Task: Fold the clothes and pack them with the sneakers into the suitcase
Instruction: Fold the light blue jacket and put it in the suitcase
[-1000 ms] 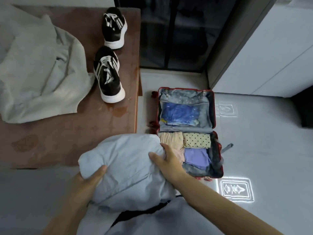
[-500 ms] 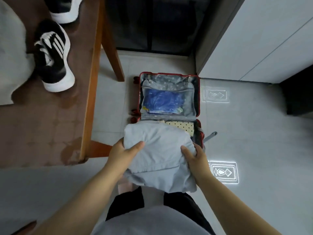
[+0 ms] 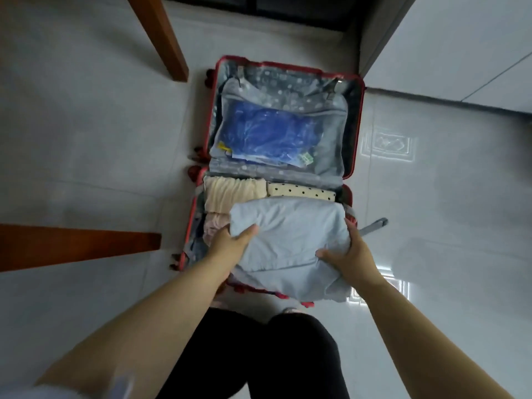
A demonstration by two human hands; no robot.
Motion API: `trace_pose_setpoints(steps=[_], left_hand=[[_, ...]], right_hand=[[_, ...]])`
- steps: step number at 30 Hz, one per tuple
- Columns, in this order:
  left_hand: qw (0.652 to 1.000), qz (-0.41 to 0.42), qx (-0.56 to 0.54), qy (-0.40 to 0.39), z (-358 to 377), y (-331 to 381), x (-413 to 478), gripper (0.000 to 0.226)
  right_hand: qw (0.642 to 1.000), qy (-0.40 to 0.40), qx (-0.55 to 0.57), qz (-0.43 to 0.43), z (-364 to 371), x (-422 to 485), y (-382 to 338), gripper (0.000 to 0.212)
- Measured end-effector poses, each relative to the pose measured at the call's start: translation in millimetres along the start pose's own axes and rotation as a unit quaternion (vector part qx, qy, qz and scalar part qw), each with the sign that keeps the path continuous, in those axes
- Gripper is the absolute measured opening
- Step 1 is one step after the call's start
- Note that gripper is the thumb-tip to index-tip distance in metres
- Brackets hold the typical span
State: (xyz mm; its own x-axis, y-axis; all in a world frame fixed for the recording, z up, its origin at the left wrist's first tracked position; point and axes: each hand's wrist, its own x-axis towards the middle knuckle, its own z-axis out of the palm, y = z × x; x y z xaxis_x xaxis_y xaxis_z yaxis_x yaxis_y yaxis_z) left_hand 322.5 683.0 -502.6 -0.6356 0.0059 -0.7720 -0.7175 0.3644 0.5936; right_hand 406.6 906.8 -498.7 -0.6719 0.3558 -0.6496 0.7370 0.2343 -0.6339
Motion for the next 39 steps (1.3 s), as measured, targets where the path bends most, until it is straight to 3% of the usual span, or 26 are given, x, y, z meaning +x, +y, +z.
trace_pose_setpoints(steps=[4, 8, 11, 12, 14, 16, 17, 19, 21, 26, 31, 34, 39], left_hand=[[0.999, 0.016, 0.032, 0.016, 51, -59, 111, 0.025], [0.998, 0.034, 0.052, -0.009, 109, -121, 205, 0.044], [0.989, 0.091, 0.104, 0.049, 127, -148, 237, 0.063], [0.973, 0.122, 0.169, 0.103, 133, -157, 241, 0.065], [0.877, 0.291, 0.328, 0.197, 133, -169, 242, 0.050], [0.777, 0.397, 0.475, 0.109, 130, -180, 235, 0.041], [0.763, 0.371, 0.528, 0.012, 128, -182, 232, 0.042], [0.774, 0.231, 0.577, -0.117, 124, -177, 223, 0.047], [0.785, 0.155, 0.584, -0.136, 118, -157, 204, 0.055], [0.835, 0.192, 0.510, -0.074, 66, -81, 92, 0.058], [0.865, 0.200, 0.459, -0.026, -17, -4, -39, 0.062], [0.875, 0.221, 0.430, 0.004, -62, 47, -123, 0.064], [0.878, 0.254, 0.395, 0.096, -133, 103, -232, 0.059]], right_hand=[[0.999, 0.018, -0.021, -0.020, 32, 104, 80, 0.097], [0.996, 0.041, -0.083, -0.013, 53, 191, 164, 0.095], [0.983, 0.037, -0.177, 0.028, 69, 211, 196, 0.087], [0.974, 0.066, -0.214, 0.035, 79, 212, 208, 0.085], [0.943, 0.120, -0.309, -0.023, 95, 209, 222, 0.081], [0.909, 0.087, -0.398, -0.091, 104, 200, 226, 0.077], [0.891, 0.042, -0.438, -0.115, 102, 197, 224, 0.073], [0.866, -0.057, -0.483, -0.115, 96, 192, 215, 0.066], [0.859, -0.113, -0.493, -0.077, 87, 180, 196, 0.066], [0.914, -0.116, -0.387, -0.037, 58, 93, 105, 0.066], [0.931, -0.121, -0.342, -0.030, 21, -28, -6, 0.064], [0.930, -0.130, -0.336, -0.070, -4, -107, -82, 0.060], [0.903, -0.136, -0.350, -0.210, -10, -209, -198, 0.052]])
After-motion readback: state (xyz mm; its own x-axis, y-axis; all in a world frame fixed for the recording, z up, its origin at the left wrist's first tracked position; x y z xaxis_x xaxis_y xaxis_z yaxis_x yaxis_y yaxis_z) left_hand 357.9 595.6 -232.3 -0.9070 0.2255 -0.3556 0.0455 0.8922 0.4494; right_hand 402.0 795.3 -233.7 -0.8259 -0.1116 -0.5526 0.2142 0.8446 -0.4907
